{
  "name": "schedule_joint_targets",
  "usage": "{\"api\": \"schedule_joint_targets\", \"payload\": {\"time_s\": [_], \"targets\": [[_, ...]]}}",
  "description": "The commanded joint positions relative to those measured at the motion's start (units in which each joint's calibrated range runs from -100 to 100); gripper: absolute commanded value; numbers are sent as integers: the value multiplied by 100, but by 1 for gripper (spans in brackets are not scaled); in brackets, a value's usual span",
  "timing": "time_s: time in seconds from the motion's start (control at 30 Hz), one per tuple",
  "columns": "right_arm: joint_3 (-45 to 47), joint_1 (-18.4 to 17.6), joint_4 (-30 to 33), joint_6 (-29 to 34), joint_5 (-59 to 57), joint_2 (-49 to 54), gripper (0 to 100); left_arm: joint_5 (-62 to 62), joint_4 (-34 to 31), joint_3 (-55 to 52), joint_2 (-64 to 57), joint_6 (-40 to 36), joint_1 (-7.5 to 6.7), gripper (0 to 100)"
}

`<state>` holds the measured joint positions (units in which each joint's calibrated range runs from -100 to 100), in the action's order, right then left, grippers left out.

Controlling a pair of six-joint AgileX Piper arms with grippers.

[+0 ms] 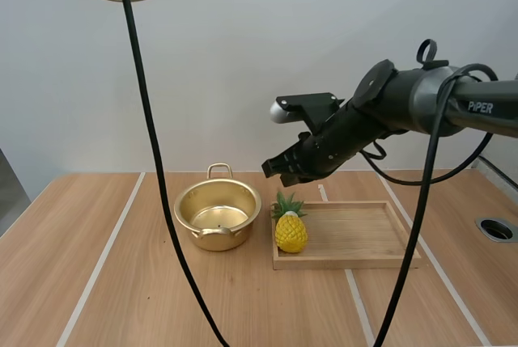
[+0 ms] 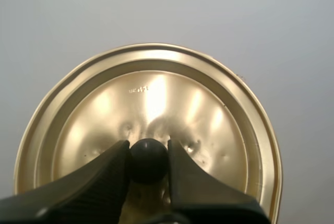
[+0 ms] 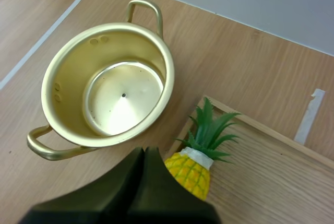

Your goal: Open the pot, put the pineapple inside, and close it

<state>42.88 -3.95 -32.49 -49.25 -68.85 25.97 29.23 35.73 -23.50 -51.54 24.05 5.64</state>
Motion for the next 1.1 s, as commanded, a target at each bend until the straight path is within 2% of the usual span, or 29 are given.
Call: {"api": "schedule_joint_targets", "payload": {"time_s": [0.0,0.13,0.37,0.73,0.8,0.93,1.0,1.07], "targets": [[274,-55,41,-75,459,15,0,-138,-33,50,-36,-43,9,0],[643,-55,280,-75,939,15,0,-138,-33,50,-36,-43,9,0],[999,-55,280,-75,982,15,0,-138,-33,50,-36,-43,9,0],[1029,-55,280,-30,838,15,0,-138,-33,50,-36,-43,9,0],[1029,-55,280,-30,872,15,18,-138,-33,50,-36,-43,9,0],[1029,-55,238,-18,1030,15,77,-138,-33,50,-36,-43,9,0],[1029,-55,208,-18,1091,15,98,-138,-33,50,-36,-43,9,0],[1029,-55,208,-18,1091,15,100,-138,-33,50,-36,-43,9,0]]}}
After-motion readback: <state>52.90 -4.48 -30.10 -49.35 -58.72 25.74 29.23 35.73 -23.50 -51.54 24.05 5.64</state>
